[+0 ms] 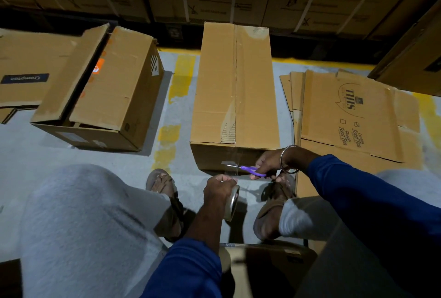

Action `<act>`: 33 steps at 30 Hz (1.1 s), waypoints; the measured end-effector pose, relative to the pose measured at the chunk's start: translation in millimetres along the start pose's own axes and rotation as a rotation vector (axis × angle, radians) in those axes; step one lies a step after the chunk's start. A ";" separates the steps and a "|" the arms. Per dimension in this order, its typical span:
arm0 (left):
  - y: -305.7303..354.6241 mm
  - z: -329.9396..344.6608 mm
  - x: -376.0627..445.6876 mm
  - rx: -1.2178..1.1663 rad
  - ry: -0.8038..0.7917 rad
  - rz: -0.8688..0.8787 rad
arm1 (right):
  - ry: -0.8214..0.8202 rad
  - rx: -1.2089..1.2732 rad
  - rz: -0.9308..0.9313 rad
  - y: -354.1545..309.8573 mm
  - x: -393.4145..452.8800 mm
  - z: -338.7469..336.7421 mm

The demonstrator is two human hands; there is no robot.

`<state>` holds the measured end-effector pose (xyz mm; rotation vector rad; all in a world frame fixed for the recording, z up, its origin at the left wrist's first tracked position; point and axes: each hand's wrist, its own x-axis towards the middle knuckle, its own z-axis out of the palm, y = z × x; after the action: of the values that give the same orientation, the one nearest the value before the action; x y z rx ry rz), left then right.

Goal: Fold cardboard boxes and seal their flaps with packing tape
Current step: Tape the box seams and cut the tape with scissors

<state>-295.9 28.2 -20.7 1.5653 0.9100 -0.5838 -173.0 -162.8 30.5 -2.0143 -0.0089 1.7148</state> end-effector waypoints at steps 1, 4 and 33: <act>0.7 0.0 0.1 0.000 0.001 -0.002 | 0.008 -0.001 0.001 -1.1 -1.6 0.6; 0.2 0.4 1.0 0.019 0.012 0.006 | 0.033 0.003 0.020 -4.6 -2.5 4.8; 129.3 -125.5 -22.9 1.002 -0.341 0.332 | 0.148 -0.348 0.027 -23.4 -89.0 -21.7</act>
<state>-218.8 142.1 98.0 2.3270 0.0336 -1.1126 -164.4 -177.9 123.4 -2.3975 -0.2473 1.6674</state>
